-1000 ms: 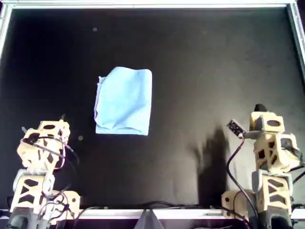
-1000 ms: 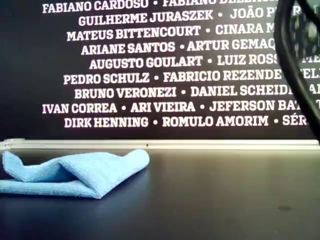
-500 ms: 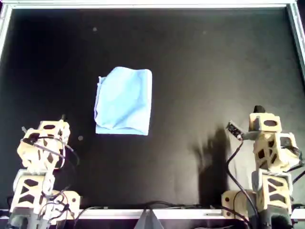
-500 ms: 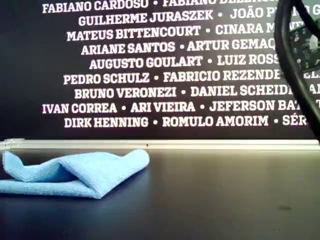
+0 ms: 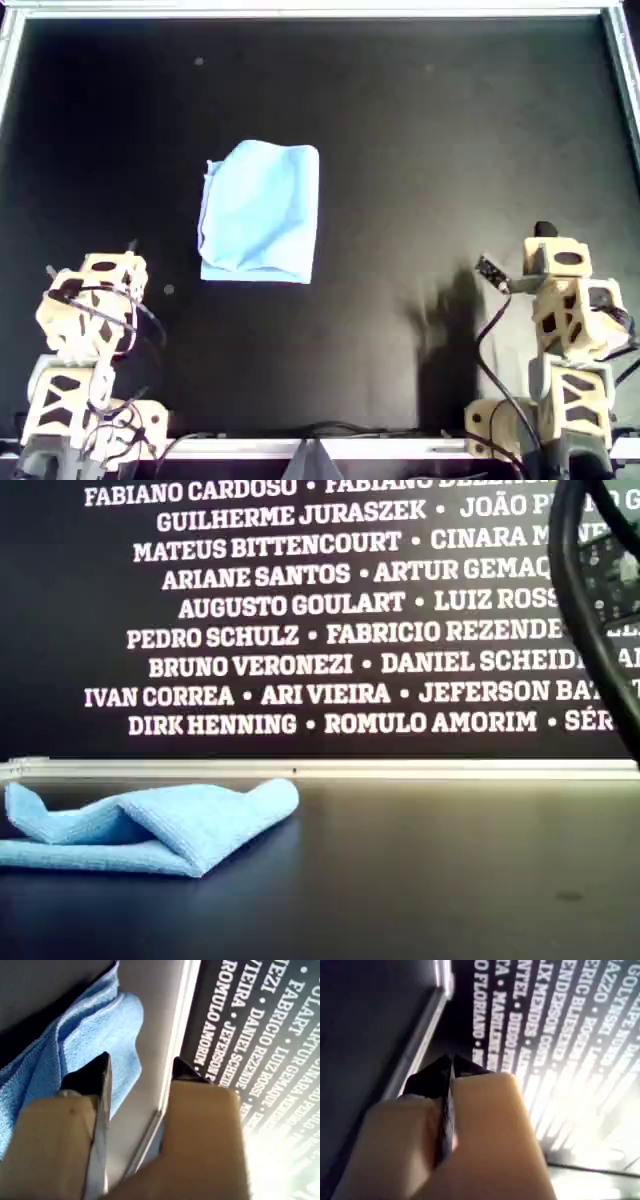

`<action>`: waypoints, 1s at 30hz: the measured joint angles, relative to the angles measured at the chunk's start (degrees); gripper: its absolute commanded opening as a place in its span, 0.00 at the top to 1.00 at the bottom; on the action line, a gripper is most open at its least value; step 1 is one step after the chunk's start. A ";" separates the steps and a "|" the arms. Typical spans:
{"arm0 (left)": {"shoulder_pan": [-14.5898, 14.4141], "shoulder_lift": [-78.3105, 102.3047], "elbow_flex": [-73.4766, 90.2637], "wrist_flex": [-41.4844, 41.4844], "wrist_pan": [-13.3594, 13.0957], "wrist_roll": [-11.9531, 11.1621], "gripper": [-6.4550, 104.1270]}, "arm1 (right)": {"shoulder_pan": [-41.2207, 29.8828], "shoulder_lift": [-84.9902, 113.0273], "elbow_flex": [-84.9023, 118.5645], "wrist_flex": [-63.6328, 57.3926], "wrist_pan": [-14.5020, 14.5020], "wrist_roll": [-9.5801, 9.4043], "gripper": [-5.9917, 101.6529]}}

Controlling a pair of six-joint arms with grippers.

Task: Fold a cloth

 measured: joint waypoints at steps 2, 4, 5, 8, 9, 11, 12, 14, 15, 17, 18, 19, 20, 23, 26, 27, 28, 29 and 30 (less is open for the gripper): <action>0.00 0.00 0.00 0.00 0.26 0.00 0.56 | 0.00 0.00 0.00 0.00 0.00 0.00 0.96; 0.00 0.00 0.00 0.00 0.35 0.00 0.56 | 0.26 0.00 0.00 0.00 -0.09 0.00 0.96; 0.00 0.00 0.00 0.00 0.35 0.00 0.56 | 0.35 0.00 0.00 0.00 -0.09 0.00 0.96; 0.00 0.00 0.00 0.00 0.35 0.00 0.56 | 0.35 0.00 0.00 0.00 -0.09 0.00 0.96; 0.00 0.00 0.00 0.00 0.35 0.00 0.56 | 0.35 0.00 0.00 0.00 -0.09 0.00 0.96; 0.00 0.00 0.00 0.00 0.35 0.00 0.56 | 0.35 0.00 0.00 0.00 -0.09 0.00 0.96; 0.00 0.00 0.00 0.00 0.35 0.00 0.56 | 0.35 0.00 0.00 0.00 -0.09 0.00 0.96; 0.00 0.00 0.00 0.00 0.35 0.00 0.56 | 0.35 0.00 0.00 0.00 -0.09 0.00 0.96; 0.00 0.00 0.00 0.00 0.35 0.00 0.56 | 0.35 0.00 0.00 0.00 -0.09 0.00 0.96; 0.00 0.00 0.00 0.00 0.35 -0.09 0.56 | 0.35 0.00 0.00 0.00 -0.09 0.00 0.96; 0.00 0.00 0.00 0.00 0.35 -0.09 0.56 | 0.35 0.00 0.00 0.00 -0.09 0.00 0.96; 0.00 0.00 0.00 0.00 0.35 -0.09 0.56 | 0.35 0.00 0.00 0.00 -0.09 0.00 0.96; 0.00 0.00 0.00 0.00 0.35 -0.09 0.56 | 0.35 0.00 0.00 0.00 -0.09 0.00 0.96; 0.00 0.00 0.00 0.00 0.35 -0.09 0.56 | 0.35 0.00 0.00 0.00 -0.09 0.00 0.96; 0.00 0.00 0.00 0.00 0.35 -0.09 0.56 | -0.70 0.00 0.00 0.00 0.18 0.00 0.96; 0.00 0.00 0.00 0.00 0.35 -0.09 0.56 | -1.05 0.00 0.00 0.00 -0.09 0.00 0.96; 0.18 0.00 0.00 0.00 0.44 -0.09 0.56 | -1.05 0.00 0.00 0.00 0.18 0.00 0.96; 0.18 0.00 0.00 0.00 0.09 -0.09 0.56 | -1.05 0.00 0.00 0.00 0.18 0.00 0.96; 0.18 0.00 0.00 0.00 0.09 -0.09 0.56 | -0.79 0.18 0.00 0.00 0.18 0.00 0.96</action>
